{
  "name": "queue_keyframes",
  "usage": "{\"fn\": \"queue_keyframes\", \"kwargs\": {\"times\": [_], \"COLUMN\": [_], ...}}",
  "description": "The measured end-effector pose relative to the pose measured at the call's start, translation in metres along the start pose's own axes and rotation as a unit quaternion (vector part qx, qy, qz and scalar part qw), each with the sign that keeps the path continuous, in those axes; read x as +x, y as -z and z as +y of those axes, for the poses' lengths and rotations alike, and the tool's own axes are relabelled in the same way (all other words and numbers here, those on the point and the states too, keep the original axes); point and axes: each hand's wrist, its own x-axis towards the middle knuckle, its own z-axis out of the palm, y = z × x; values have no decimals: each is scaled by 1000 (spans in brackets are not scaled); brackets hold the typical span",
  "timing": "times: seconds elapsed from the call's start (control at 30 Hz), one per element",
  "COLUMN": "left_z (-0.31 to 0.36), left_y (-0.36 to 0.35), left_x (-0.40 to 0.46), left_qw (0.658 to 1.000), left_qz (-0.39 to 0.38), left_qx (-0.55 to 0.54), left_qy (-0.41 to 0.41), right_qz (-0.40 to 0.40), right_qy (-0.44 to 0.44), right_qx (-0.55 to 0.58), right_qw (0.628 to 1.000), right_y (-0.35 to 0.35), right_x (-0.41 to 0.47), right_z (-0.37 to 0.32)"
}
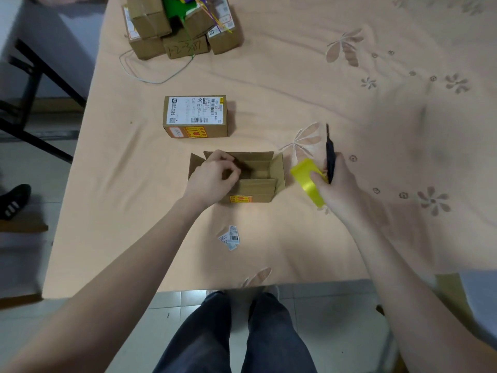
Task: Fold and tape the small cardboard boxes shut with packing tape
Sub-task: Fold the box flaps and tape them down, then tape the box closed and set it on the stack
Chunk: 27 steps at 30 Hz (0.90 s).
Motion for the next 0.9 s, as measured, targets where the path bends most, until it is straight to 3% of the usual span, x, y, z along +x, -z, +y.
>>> {"fn": "queue_keyframes", "kwargs": {"times": [0.1, 0.3, 0.5, 0.7, 0.77, 0.83, 0.9], "left_z": [-1, -3, -9, -11, -8, -7, -11], "left_y": [0, 5, 6, 1, -1, 0, 1], "left_x": [0, -4, -8, -6, -11, -20, -34], "left_qw": [1000, 996, 987, 976, 988, 992, 984], "left_qz": [-14, -84, -162, -211, -151, -19, 112], "left_qx": [-7, -17, -16, -61, 34, 120, 139], "left_qy": [3, 19, -1, 9, -7, -40, -13], "right_qz": [6, -46, 43, -94, -132, -146, -149], "right_qy": [64, 55, 98, 101, 86, 82, 82], "right_qx": [-132, -158, 25, 116, 97, 47, 23], "right_qw": [989, 985, 994, 984, 983, 985, 985], "right_y": [-10, -36, -48, -65, -74, -79, -82], "right_x": [-4, -8, -11, -9, -10, -8, -5], "right_z": [8, 26, 8, -16, -18, -20, -21]}}
